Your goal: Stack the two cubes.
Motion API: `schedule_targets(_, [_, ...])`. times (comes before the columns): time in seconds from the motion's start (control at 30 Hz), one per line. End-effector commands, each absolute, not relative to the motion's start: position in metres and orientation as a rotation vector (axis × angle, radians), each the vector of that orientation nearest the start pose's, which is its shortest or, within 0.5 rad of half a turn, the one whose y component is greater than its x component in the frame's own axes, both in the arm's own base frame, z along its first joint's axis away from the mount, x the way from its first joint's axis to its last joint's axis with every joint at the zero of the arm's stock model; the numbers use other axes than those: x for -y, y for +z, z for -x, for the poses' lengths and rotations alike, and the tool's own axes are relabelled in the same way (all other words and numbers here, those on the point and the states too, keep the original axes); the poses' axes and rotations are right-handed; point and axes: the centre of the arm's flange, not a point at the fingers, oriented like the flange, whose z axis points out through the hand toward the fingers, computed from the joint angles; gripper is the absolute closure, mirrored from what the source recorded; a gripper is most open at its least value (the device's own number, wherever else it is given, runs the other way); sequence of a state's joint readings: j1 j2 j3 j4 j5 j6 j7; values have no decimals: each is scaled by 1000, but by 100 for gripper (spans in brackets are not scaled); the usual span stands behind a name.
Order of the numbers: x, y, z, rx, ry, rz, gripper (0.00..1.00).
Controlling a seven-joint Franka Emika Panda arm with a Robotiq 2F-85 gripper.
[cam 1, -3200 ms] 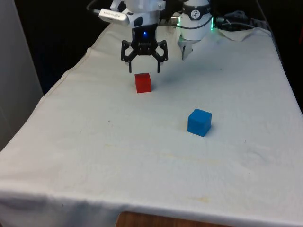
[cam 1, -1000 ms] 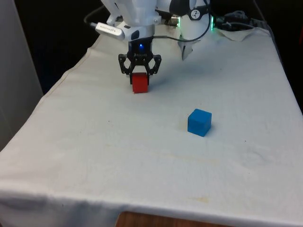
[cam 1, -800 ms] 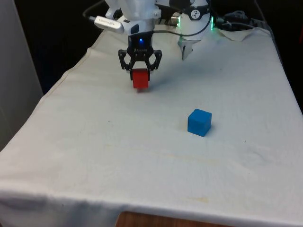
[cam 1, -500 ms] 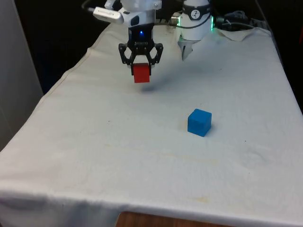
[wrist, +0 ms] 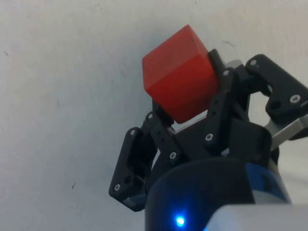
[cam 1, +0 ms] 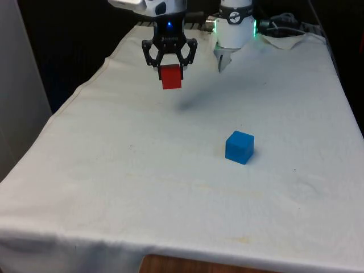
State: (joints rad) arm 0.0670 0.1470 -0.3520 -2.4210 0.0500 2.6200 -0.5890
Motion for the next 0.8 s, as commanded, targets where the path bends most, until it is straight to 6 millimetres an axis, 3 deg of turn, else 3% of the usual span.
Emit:
schedule_targets(0.0, [145,261,-479,421,-56,3168,97])
schedule_targets(0.77, [124,306,-506,445,-69,3138,97])
